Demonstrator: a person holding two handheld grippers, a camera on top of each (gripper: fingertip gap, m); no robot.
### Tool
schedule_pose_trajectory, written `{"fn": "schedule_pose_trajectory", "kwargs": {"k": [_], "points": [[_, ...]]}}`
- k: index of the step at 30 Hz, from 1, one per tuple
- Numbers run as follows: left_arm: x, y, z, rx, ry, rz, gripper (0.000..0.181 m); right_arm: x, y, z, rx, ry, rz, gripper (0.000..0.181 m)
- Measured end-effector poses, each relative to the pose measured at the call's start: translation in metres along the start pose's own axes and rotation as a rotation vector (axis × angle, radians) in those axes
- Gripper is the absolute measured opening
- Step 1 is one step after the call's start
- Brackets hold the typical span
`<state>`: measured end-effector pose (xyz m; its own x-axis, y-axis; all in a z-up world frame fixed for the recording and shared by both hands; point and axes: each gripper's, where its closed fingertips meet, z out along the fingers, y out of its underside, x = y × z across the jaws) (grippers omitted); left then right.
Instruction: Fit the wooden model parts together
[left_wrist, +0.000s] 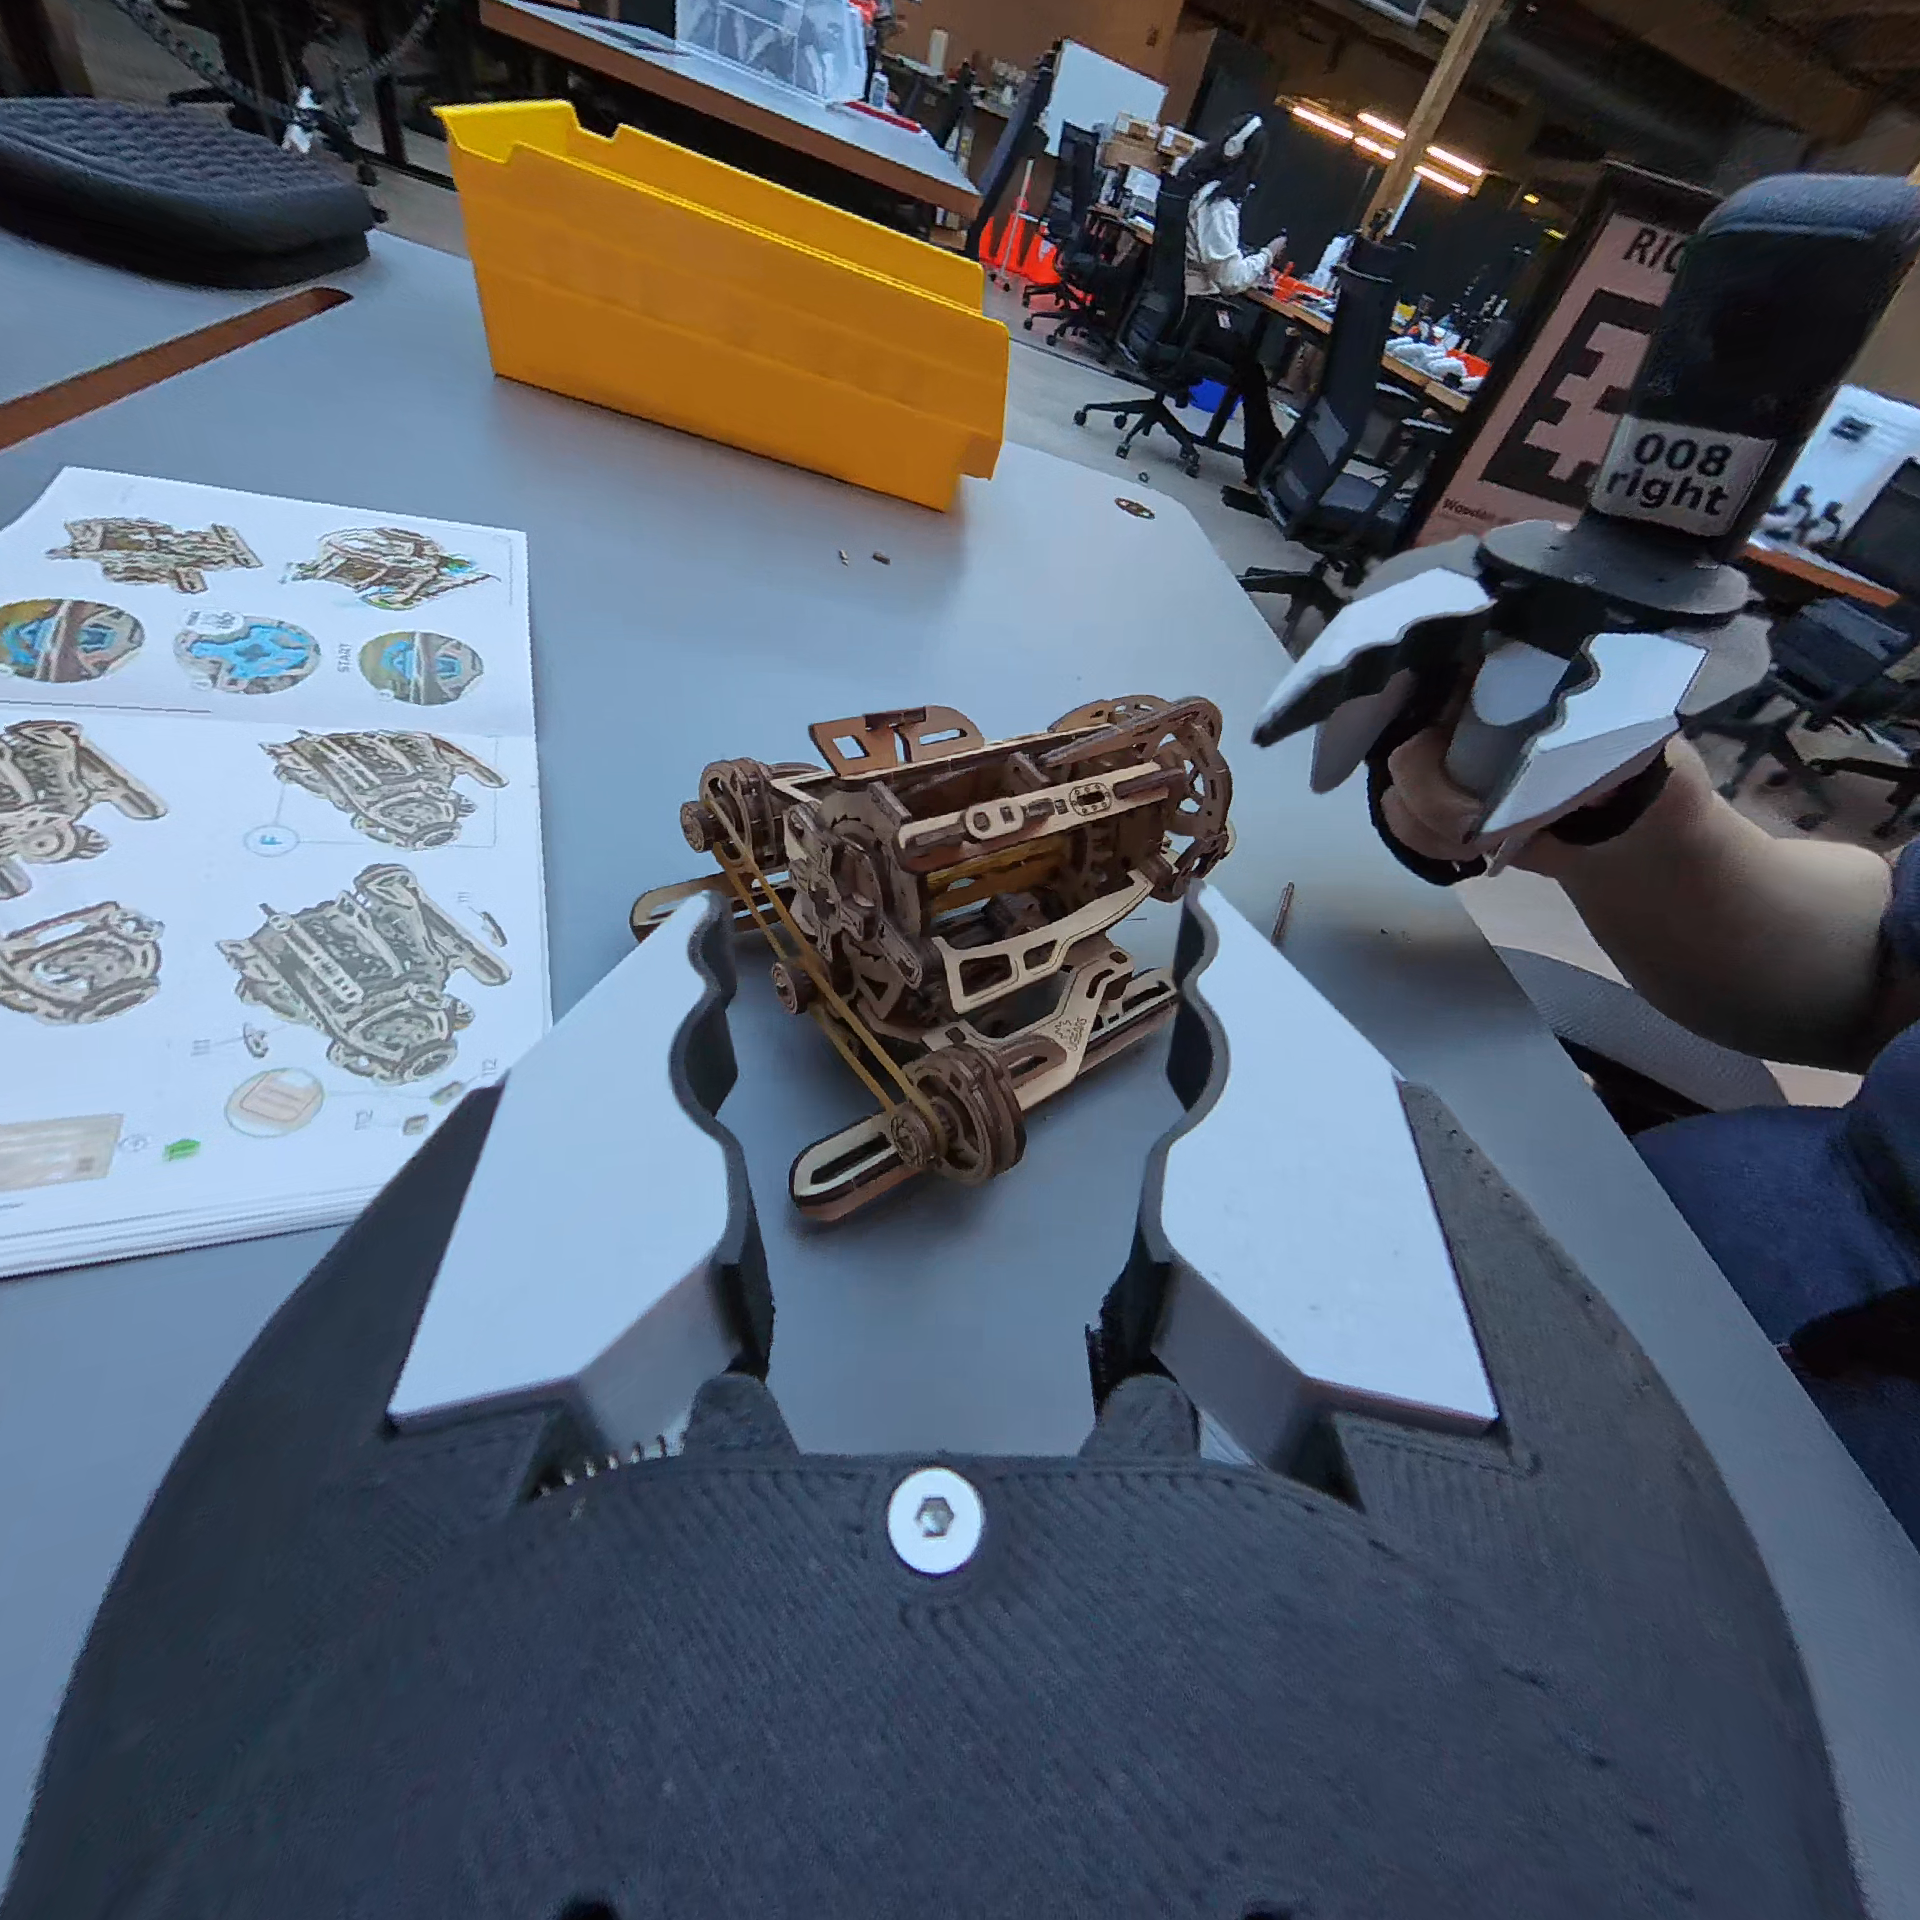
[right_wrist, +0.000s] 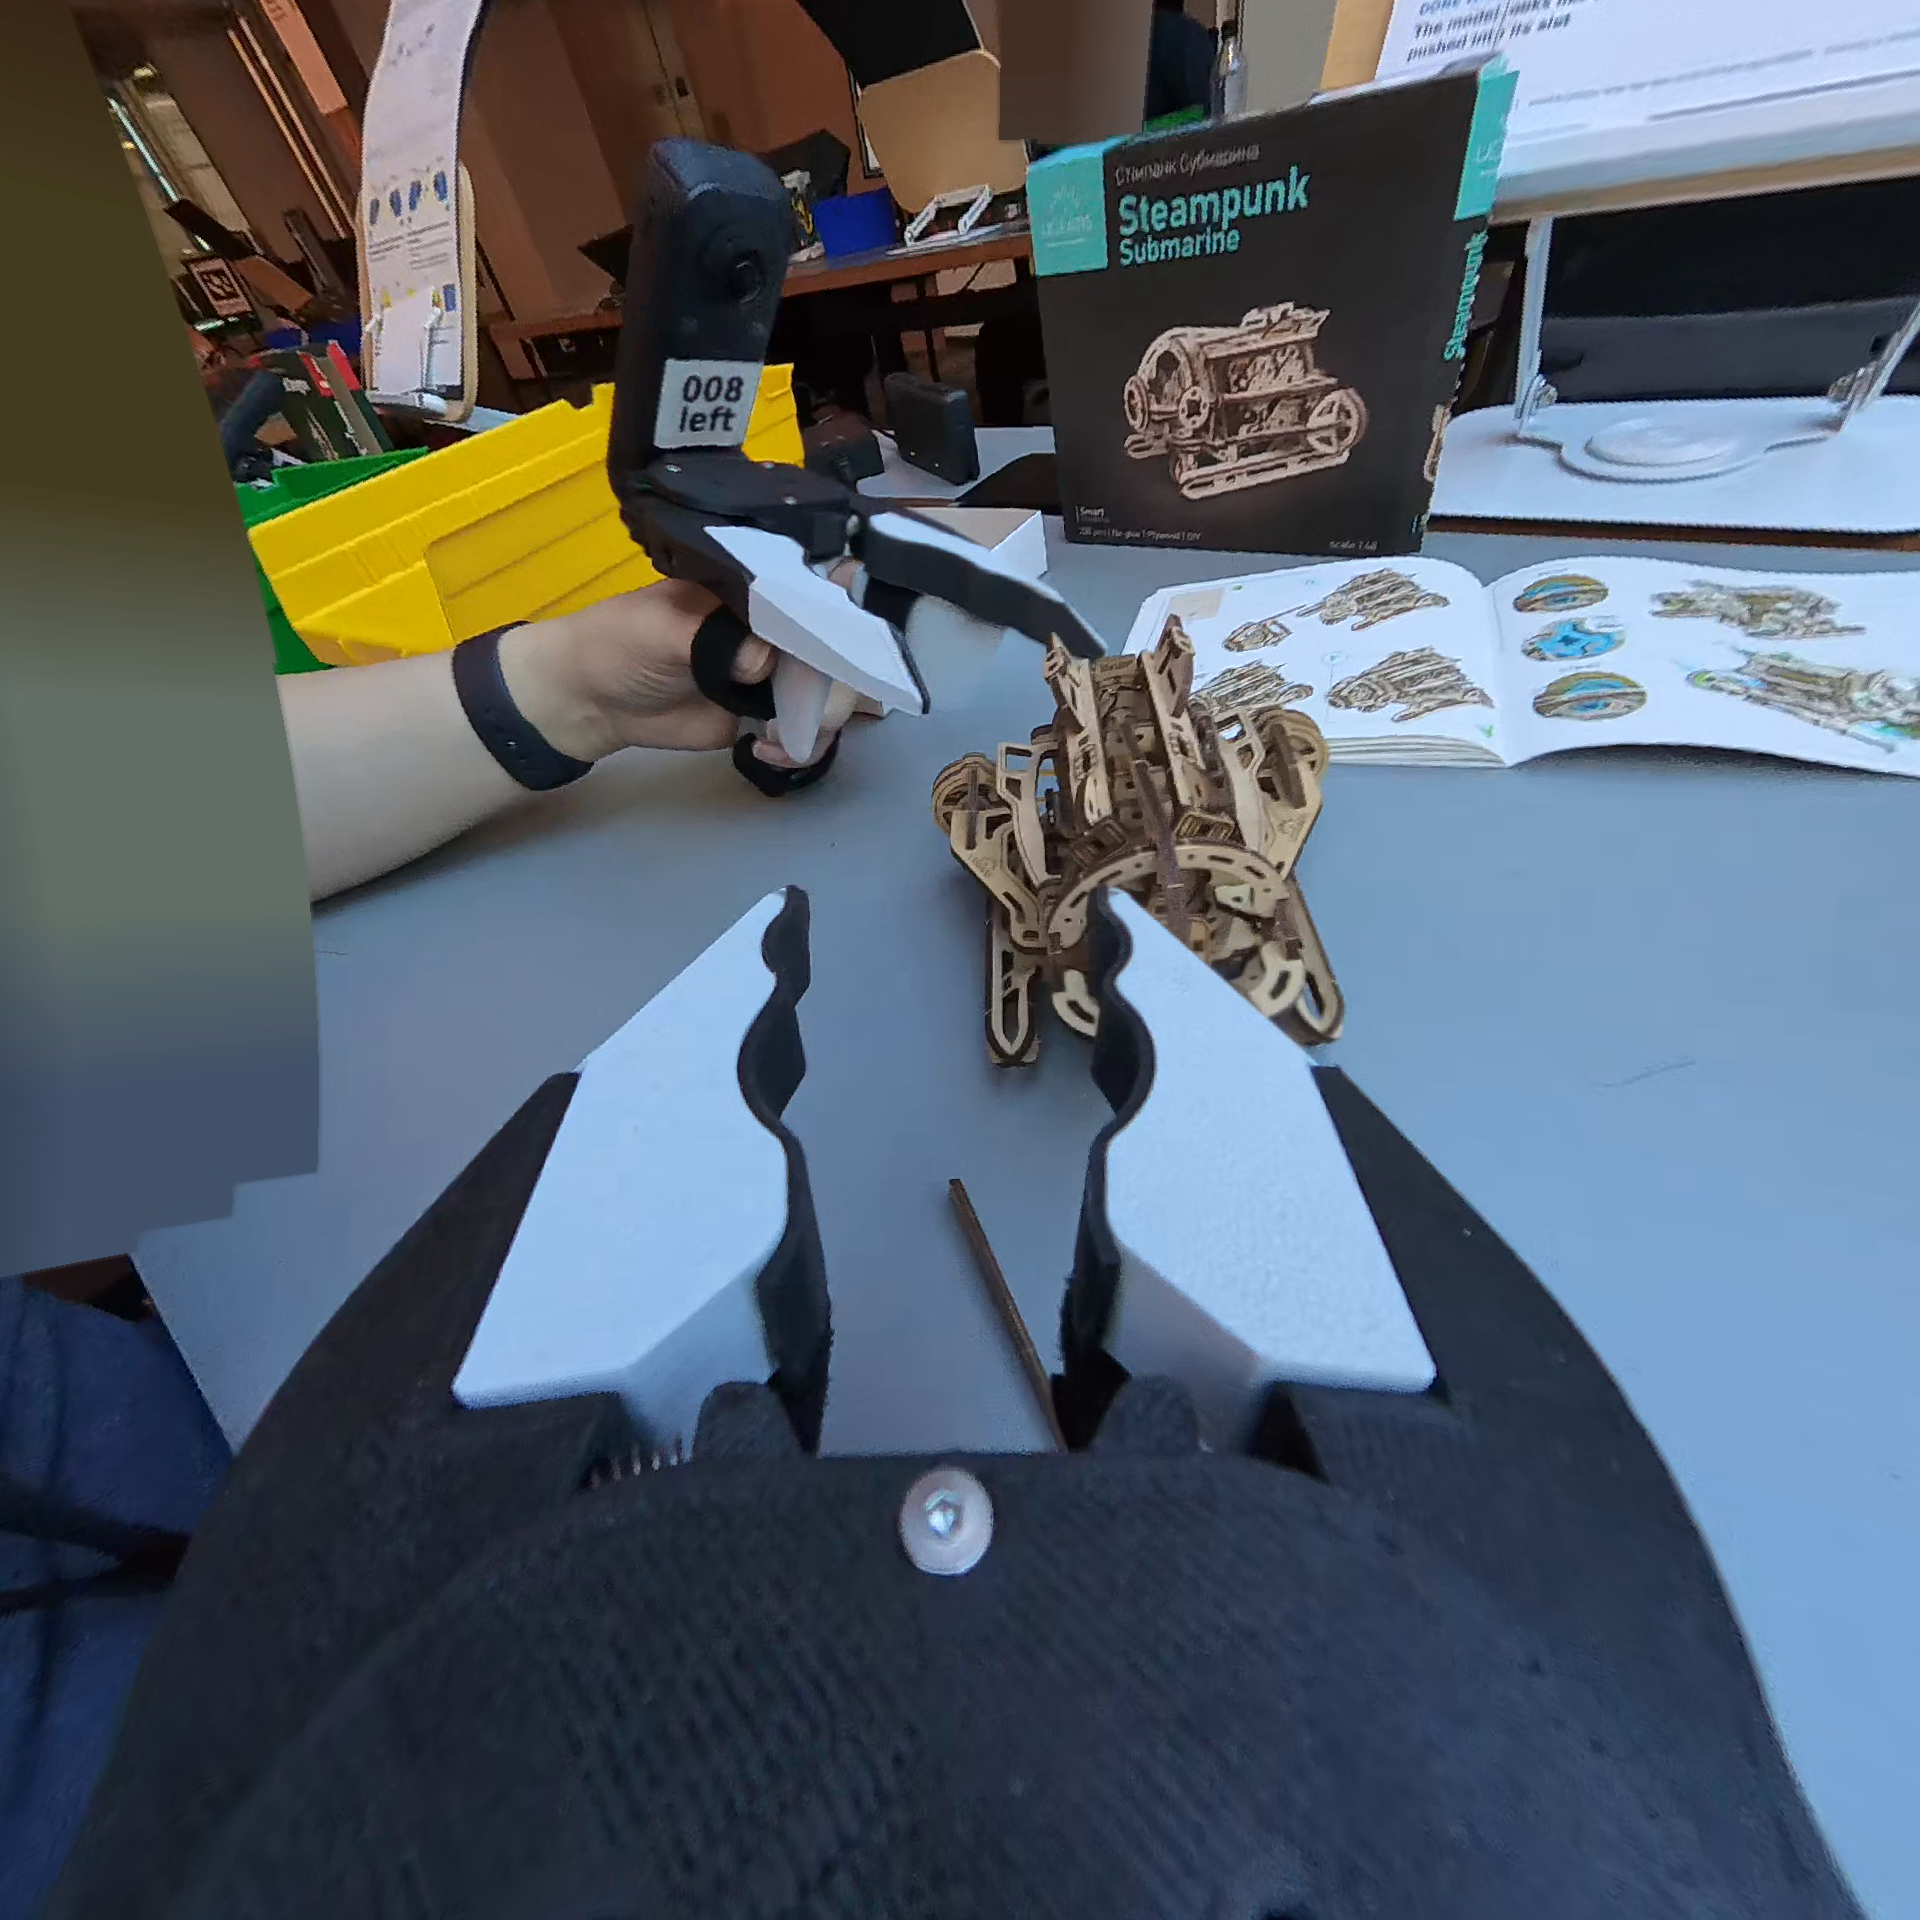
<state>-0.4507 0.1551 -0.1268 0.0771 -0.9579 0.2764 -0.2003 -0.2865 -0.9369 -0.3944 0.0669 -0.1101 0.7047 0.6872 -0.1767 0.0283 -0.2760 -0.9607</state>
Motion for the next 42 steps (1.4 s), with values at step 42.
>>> {"fn": "schedule_pose_trajectory", "kwargs": {"k": [42], "points": [[0.056, 0.03, -0.046, 0.034, -0.069, -0.058, 0.075, 0.044, -0.014, 0.052, -0.712, -0.06, -0.19, 0.067]]}}
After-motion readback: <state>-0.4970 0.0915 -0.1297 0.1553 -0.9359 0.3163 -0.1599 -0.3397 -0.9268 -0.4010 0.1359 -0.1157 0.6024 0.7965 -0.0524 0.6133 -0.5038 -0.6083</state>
